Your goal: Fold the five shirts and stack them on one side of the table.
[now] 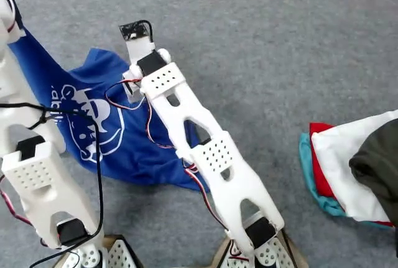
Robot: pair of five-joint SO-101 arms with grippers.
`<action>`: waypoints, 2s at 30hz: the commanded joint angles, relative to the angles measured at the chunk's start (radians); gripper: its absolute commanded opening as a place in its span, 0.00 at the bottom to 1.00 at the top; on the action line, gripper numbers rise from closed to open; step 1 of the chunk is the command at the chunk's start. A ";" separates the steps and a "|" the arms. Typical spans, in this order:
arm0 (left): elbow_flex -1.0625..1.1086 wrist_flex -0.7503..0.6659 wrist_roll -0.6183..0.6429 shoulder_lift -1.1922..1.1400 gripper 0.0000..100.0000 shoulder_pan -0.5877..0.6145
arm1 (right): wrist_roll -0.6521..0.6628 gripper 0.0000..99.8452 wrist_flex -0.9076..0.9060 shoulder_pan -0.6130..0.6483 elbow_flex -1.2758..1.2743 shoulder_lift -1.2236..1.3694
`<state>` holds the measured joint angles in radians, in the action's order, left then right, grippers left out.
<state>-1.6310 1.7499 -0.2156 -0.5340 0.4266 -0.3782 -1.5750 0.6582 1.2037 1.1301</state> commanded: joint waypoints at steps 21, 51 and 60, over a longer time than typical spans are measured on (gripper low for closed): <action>0.084 0.009 -0.003 -0.329 0.02 0.057 | 0.011 0.20 0.187 -0.025 0.189 -0.019; 0.288 0.009 -0.006 -0.501 0.02 0.040 | 0.028 0.01 -0.213 -0.139 0.390 0.134; 0.494 0.011 -0.009 -0.403 0.02 -0.028 | 0.035 0.01 -0.213 -0.219 0.136 -0.054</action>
<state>-1.2014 1.7499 -0.2156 -1.0342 0.4296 -0.3506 -1.7668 0.4588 1.4569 1.2267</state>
